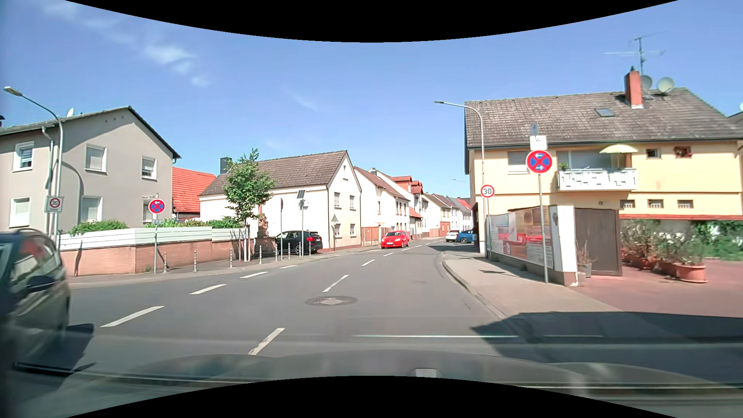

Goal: Follow the waypoints while adhering to traffic rules and regulations

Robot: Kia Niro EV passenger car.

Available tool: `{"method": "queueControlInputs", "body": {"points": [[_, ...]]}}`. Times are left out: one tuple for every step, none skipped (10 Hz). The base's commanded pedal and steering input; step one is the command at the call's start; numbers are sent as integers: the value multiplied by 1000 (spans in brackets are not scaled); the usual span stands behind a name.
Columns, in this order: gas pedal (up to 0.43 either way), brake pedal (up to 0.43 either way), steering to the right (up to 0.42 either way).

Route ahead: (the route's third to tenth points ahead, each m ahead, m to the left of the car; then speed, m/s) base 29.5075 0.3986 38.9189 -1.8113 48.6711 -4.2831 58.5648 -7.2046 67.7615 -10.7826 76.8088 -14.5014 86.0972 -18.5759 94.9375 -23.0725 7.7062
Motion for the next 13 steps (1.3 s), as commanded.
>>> {"method": "queueControlInputs", "body": {"points": [[0, 37, 6], [0, 61, 6], [0, 91, 6], [0, 110, 6], [0, 122, 6], [0, 134, 6], [0, 134, 6], [0, 140, 6], [0, 159, 6], [0, 165, 6], [0, 171, 6], [0, 177, 6], [0, 183, 9]]}}
